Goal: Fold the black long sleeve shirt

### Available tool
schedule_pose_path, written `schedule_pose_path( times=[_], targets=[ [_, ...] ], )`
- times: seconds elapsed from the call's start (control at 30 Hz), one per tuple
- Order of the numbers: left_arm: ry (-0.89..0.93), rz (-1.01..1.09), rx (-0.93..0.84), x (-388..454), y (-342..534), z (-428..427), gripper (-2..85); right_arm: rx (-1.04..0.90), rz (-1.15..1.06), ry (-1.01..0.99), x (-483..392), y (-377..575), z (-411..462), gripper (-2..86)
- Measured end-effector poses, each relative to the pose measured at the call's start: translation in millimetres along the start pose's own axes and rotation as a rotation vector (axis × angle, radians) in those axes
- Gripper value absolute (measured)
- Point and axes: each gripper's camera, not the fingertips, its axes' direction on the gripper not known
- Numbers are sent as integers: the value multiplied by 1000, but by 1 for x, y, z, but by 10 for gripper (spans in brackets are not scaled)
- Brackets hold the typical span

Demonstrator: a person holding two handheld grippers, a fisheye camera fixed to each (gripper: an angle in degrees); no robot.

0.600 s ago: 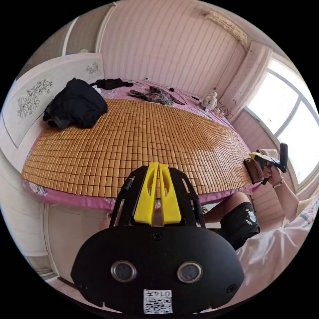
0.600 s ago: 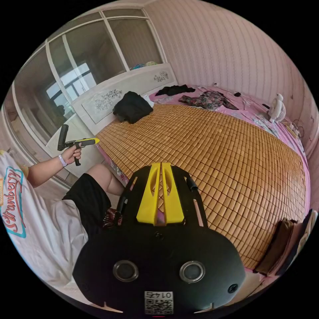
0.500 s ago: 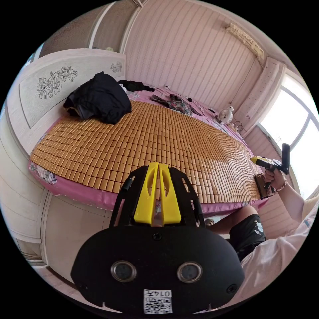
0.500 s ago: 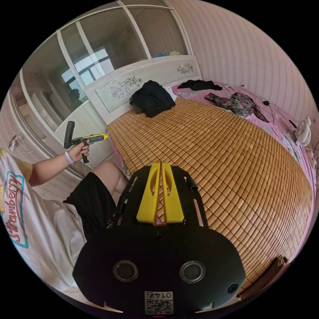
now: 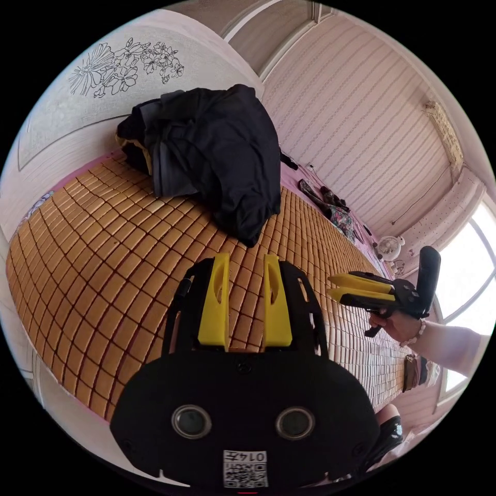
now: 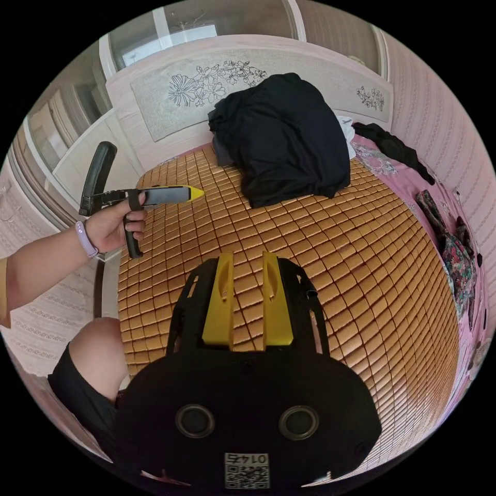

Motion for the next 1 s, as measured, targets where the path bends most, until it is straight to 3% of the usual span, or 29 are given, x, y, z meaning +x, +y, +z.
schedule_pose_path(
  times=[0.17, 0.27, 0.4, 0.5, 0.6, 0.77, 1.0],
  targets=[
    [-83, -20, -61, -23, -59, 38, 125, 23, -31, 26, 14, -65, 52, 95],
    [-120, -44, -105, -34, -81, 45, 86, 18, -19, 35, 17, -95, 75, 103],
    [79, -106, -206, -44, -90, 36, 30, -105, -42, 91, 14, -115, 83, 75],
    [96, 28, -196, -20, -82, 5, 6, -108, -92, 59, 13, -97, 59, 44],
    [193, 173, -184, 20, -61, -36, 5, -55, -15, -70, 23, -53, 9, 13],
    [430, 276, -247, 101, 11, -84, 4, 28, 80, -44, 6, 80, -92, 9],
    [644, 92, -474, 172, 162, -89, 45, 24, 562, 98, -7, 318, -188, 6]
  ],
)
